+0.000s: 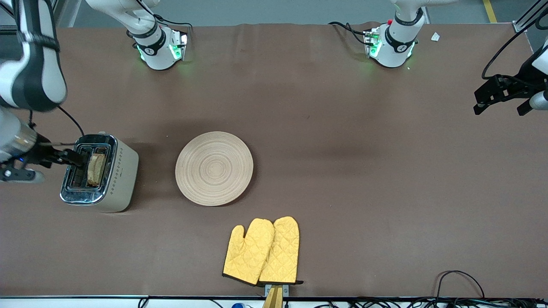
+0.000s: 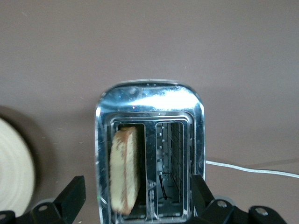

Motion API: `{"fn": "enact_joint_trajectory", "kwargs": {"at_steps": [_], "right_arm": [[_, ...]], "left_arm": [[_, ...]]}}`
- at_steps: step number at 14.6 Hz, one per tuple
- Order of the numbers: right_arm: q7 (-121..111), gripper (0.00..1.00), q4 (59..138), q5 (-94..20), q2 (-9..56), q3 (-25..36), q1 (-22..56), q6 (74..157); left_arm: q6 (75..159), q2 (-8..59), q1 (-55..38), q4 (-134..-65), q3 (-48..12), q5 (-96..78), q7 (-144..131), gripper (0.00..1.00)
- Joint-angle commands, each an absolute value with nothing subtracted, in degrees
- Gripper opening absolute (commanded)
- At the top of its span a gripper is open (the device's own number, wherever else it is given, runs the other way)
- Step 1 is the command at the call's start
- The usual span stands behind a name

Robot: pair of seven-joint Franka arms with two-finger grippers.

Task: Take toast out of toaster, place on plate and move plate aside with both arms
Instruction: 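Reach the right gripper down to the toast in the toaster slot, then grasp the toast with the right gripper and lift it out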

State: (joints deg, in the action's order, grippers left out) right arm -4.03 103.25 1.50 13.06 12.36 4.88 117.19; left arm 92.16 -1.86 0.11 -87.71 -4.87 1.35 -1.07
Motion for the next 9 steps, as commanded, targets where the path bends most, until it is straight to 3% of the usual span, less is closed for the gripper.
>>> {"fn": "enact_joint_trajectory", "kwargs": {"at_steps": [1, 2, 3, 4, 5, 9], "right_arm": [[-3.52, 1.0, 103.01, 1.23, 15.9, 11.87, 4.48, 116.81], [-3.52, 1.0, 103.36, 1.14, 16.52, 11.87, 4.48, 116.63], [-3.52, 0.75, 104.06, 0.71, 16.52, 11.87, 4.48, 116.46], [-3.34, 0.06, 104.06, 0.27, 16.52, 11.87, 4.92, 115.67], [-1.77, 0.0, 103.89, 0.18, 16.52, 11.87, 5.27, 114.53], [-0.88, 0.0, 103.62, 0.18, 16.61, 11.87, 5.36, 114.26]], "left_arm": [[91.05, -1.58, 0.09, -86.66, -4.83, 1.76, -1.14, 1.0], [91.05, -1.58, 0.17, -86.66, -4.83, 1.76, -1.06, 1.0], [91.05, -1.58, 0.18, -86.66, -4.83, 1.76, -1.05, 1.0], [91.05, -1.58, 0.09, -86.66, -4.83, 1.76, -1.05, 1.0], [90.97, -1.58, 0.09, -86.66, -4.83, 1.76, -1.05, 1.0], [91.05, -1.58, 0.09, -86.66, -4.83, 1.76, -0.97, 1.0]]}}
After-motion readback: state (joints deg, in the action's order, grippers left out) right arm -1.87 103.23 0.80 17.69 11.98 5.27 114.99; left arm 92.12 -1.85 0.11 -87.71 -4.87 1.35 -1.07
